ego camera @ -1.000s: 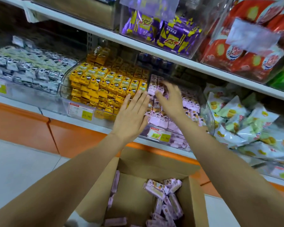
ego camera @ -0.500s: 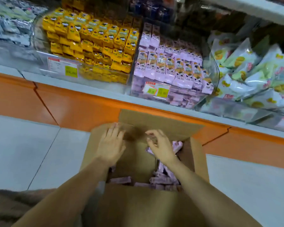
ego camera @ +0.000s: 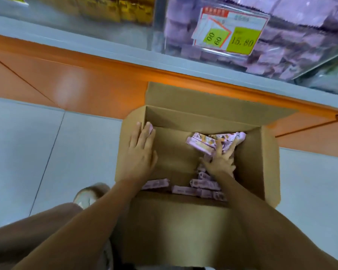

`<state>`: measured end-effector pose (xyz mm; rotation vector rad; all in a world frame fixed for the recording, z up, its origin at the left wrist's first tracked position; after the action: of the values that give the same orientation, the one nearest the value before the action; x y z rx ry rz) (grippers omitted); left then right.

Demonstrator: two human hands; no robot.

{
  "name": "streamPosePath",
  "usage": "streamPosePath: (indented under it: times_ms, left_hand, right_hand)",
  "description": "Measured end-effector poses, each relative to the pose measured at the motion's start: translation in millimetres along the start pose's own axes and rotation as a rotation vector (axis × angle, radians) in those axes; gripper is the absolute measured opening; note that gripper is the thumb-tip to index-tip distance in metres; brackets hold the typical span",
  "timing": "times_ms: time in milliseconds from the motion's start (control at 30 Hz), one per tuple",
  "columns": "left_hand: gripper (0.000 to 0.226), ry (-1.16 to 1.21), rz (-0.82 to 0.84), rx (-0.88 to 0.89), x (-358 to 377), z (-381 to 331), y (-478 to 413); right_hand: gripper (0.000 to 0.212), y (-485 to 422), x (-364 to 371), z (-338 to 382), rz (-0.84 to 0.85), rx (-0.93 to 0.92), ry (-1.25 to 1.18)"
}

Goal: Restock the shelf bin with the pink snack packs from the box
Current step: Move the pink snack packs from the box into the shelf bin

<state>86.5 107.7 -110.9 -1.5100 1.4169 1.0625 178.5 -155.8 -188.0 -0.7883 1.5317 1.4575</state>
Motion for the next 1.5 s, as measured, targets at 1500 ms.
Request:
streamPosePath:
  times_ms: [1500]
  left_hand:
    - [0.055,0.031,-0.051,-0.032,-2.8,-1.2,3.2]
  right_hand:
    - [0.048,12.9,-3.0,81.9,-0.223,-0.409,-0.057]
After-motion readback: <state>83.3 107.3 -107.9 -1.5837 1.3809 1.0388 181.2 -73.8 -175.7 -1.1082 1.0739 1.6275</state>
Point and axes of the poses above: each hand's wrist, its own y-axis away from the middle knuckle, its own x-axis out of the palm, z = x × y, the point moved 8 cm from there along -y, towards the middle knuckle, and after that the axes turned 2 degrees about x, right-handed, at the moved point
